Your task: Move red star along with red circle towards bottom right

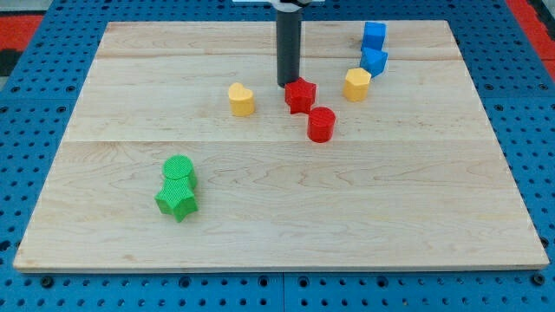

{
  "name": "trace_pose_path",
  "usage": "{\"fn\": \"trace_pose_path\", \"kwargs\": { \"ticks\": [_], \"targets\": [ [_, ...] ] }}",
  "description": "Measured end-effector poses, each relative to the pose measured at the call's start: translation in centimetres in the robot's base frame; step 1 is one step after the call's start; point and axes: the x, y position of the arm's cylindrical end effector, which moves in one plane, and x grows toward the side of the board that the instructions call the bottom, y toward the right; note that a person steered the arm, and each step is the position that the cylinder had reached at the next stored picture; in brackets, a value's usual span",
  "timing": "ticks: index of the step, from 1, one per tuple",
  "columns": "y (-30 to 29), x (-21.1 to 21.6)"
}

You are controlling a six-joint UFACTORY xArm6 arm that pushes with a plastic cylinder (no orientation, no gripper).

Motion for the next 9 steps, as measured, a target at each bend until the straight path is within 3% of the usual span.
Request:
{"fn": "trace_pose_path", "kwargs": {
  "ticks": [4,7,9],
  "targets": [
    [1.1,8.6],
    [1.4,6.1],
    [4.6,9.7]
  ]
}}
